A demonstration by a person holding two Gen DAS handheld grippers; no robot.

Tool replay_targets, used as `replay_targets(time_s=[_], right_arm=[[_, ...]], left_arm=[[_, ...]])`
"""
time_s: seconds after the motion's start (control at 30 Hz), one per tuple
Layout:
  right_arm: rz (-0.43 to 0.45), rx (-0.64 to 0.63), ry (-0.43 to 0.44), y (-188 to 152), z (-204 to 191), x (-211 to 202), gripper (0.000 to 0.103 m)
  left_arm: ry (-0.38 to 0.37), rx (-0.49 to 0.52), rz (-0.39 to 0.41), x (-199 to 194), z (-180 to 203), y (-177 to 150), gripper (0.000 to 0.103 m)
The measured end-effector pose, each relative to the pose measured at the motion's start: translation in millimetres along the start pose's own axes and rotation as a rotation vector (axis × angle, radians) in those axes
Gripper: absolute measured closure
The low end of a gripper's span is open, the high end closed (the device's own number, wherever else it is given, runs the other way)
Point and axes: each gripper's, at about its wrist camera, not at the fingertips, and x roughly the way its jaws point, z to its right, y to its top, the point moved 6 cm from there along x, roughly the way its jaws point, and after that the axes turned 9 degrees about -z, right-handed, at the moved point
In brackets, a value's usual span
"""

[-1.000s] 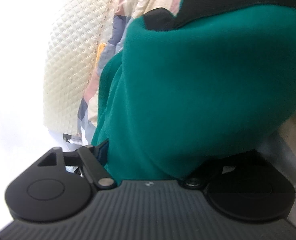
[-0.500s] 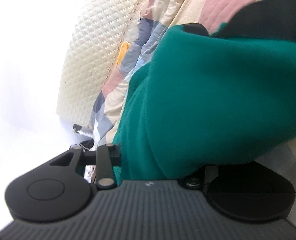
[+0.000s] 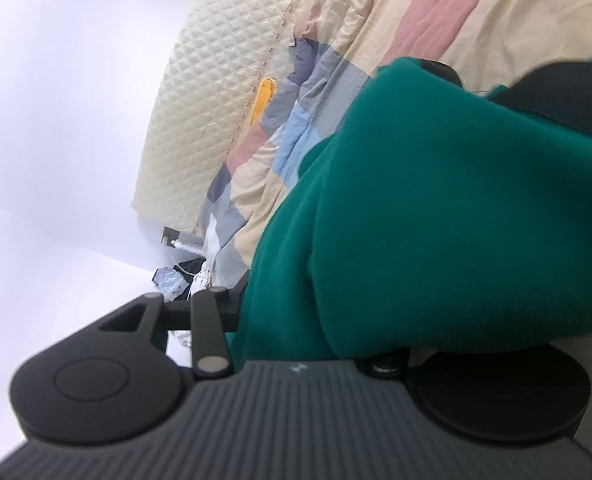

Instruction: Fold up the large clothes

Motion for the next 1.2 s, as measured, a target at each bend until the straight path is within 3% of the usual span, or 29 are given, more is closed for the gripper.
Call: replay_targets(time_s=[0.13, 0.2, 0.27, 0.3, 0.37, 0.73, 1.2], right_arm=[[0.012, 0.022, -0.005, -6, 6, 1, 0.049], [0.008, 0.044, -0.017, -4, 11, 7, 0.047], [0.000, 0.052, -0.014, 1, 11, 12, 0.040], [-0.002, 0.049, -0.004, 1, 9, 12, 0.037], [0.003, 0.035, 0.025, 2, 4, 10, 0.029], [0.062, -0.047, 0.126, 15, -11, 3, 0.028], [0.063, -0.091, 0.084, 39, -20, 15, 0.029]], left_arm=[[0.003, 0.013, -0.010, -8, -1, -15, 0.073], [0.014, 0.009, -0.027, -3, -2, -16, 0.066], [-0.013, -0.005, -0.042, -1, -2, -16, 0.049], [-0.029, -0.014, -0.043, -2, -2, -15, 0.048], [-0.046, -0.009, -0.036, -4, 0, -14, 0.046], [-0.199, 0.051, 0.085, -30, 30, -1, 0.041], [-0.180, 0.169, 0.106, 8, 64, 38, 0.040]])
